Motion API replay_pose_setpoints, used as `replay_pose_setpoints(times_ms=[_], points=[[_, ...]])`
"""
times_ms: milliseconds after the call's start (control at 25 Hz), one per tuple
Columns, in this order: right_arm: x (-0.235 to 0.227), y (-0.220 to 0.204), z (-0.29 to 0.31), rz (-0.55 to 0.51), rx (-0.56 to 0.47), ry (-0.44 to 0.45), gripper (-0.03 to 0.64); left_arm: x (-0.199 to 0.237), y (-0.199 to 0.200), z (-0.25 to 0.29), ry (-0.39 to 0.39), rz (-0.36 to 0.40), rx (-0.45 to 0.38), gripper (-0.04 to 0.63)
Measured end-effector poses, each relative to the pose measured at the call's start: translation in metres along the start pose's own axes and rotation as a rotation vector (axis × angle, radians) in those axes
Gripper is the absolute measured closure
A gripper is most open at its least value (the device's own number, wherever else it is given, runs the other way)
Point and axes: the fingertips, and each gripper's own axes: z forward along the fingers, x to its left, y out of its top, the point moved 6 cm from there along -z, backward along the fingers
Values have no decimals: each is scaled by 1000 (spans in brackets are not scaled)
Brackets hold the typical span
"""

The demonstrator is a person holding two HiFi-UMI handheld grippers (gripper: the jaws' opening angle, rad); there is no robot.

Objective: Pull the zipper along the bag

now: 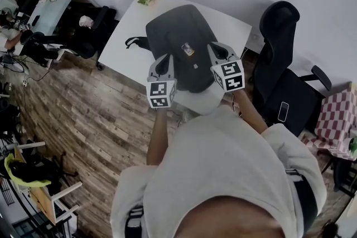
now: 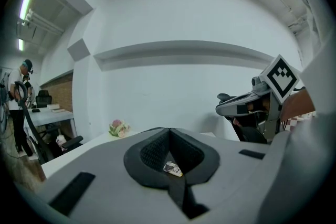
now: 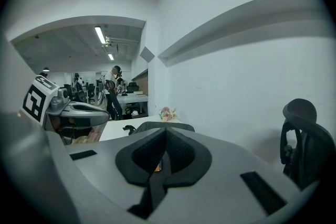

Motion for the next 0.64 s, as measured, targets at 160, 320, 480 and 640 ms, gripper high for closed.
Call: replay_pose_setpoints(times_ms=[160,320,480,640], points=[[3,-1,-1,1,2,0,604,0,-1,-2,0,-5,4,569],[4,-4,-1,-2,5,1,604,-1,-3,-1,-2,-5,4,569],[4,-3,-2,-8,6,3,604,-2,-2,0,-2,-5,3,569],[4,-3,-2,-10,6,3,604,-4,-2,1,-6,-1,4,569]])
